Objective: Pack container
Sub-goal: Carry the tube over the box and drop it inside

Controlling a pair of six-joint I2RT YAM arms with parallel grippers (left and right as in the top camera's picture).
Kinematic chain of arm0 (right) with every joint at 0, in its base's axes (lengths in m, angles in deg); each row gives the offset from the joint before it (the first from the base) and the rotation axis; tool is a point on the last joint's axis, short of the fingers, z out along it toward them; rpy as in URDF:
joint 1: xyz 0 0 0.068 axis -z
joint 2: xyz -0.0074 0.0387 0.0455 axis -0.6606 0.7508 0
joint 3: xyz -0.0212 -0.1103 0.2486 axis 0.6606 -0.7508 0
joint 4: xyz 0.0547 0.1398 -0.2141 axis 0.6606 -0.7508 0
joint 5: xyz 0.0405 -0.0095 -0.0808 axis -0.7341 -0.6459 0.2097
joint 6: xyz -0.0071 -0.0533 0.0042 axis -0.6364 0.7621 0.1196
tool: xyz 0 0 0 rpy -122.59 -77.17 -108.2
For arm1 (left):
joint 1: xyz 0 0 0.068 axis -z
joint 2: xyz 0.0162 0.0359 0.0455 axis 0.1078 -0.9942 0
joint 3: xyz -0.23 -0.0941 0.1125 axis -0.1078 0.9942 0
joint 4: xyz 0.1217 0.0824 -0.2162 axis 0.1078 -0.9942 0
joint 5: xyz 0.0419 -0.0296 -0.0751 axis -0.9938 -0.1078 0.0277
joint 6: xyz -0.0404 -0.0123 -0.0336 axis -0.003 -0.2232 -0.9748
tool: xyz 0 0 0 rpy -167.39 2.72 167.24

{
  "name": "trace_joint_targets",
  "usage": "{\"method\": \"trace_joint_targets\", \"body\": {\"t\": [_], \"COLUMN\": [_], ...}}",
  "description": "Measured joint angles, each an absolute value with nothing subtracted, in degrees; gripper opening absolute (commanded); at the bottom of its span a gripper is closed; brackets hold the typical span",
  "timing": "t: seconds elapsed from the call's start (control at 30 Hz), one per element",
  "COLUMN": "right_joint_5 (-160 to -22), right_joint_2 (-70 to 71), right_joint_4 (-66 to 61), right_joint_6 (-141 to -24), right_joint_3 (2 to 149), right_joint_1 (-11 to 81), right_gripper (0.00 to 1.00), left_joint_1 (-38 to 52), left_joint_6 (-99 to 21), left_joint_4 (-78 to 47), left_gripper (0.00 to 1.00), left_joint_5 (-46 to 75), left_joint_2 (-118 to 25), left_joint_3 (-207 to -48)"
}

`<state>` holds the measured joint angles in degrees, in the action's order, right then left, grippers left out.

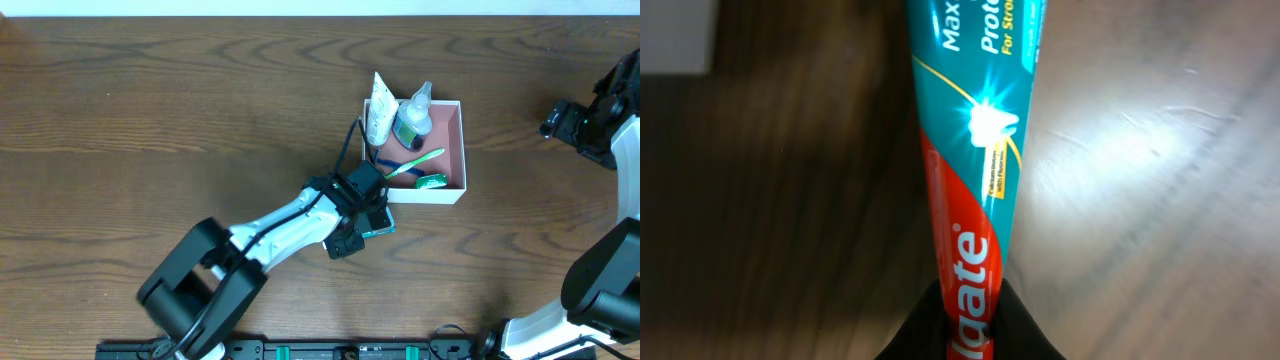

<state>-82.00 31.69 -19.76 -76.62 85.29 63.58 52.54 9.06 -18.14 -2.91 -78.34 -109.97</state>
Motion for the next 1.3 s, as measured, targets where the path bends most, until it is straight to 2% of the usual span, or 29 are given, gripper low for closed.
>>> {"method": "trace_joint_targets", "body": {"t": [0.47,0.73,0.87,1.07,1.3], "right_joint_5": [-82.00,-81.98,-81.96,-81.98,-82.00], "right_joint_2": [31.69,31.69,31.69,31.69,31.69], "right_joint_4": [-19.76,-19.74,-19.76,-19.79,-19.76], "right_joint_6": [-76.62,-76.62,-76.62,-76.62,-76.62], "right_joint_3": [85.29,85.29,85.29,85.29,85.29], "right_joint_1": [63.58,63.58,63.58,63.58,63.58], "right_gripper": [0.99,0.99,0.99,0.99,0.99], "left_joint_1": [52.54,52.54,52.54,52.54,52.52], "left_joint_6": [7.77,7.73,7.75,7.53,6.90], "left_joint_4": [-26.34,-10.52,-1.58,11.58,20.74], "left_gripper": [0.12,0.14,0.24,0.25,0.25], "left_joint_5": [-3.11,-3.09,-3.09,-3.13,-3.11], "left_joint_2": [-54.14,-49.14,-50.01,-54.65,-63.63], "left_joint_3": [-109.88,-109.81,-109.79,-109.86,-109.86]}}
